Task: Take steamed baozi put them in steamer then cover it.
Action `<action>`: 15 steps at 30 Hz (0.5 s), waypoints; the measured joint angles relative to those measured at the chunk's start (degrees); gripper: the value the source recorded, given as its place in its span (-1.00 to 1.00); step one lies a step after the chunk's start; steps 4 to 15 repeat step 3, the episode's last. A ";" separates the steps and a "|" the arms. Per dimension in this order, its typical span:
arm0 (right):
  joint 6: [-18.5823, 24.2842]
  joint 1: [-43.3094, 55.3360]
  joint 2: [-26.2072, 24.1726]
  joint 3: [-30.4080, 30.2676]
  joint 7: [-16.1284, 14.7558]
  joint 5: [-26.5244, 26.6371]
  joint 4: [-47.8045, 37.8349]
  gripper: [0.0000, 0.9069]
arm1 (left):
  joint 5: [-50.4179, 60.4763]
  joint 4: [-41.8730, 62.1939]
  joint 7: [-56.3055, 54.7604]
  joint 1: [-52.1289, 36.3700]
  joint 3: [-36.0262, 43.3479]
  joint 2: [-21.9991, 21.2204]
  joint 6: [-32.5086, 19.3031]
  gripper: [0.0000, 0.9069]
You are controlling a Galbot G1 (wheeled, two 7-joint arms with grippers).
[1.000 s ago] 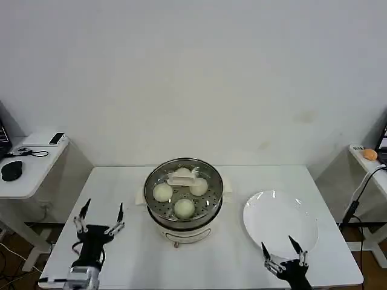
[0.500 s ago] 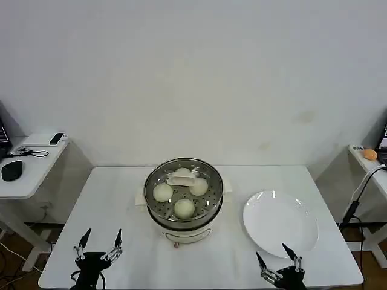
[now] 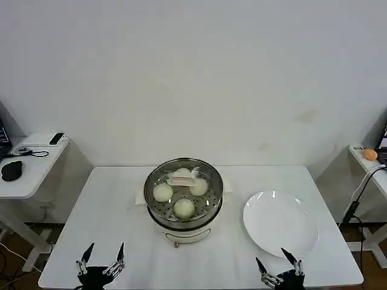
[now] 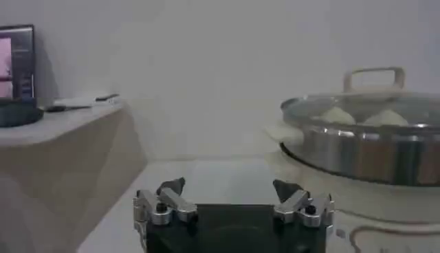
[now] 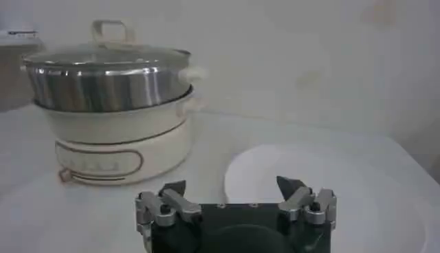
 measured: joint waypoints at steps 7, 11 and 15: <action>0.12 0.04 -0.59 -0.11 0.35 0.56 0.04 1.00 | -0.07 -0.18 -0.04 0.19 0.13 0.04 0.32 1.00; 0.12 0.04 -0.59 -0.11 0.35 0.56 0.04 1.00 | -0.07 -0.18 -0.04 0.19 0.13 0.04 0.32 1.00; 0.12 0.04 -0.59 -0.11 0.35 0.56 0.04 1.00 | -0.07 -0.18 -0.04 0.19 0.13 0.04 0.32 1.00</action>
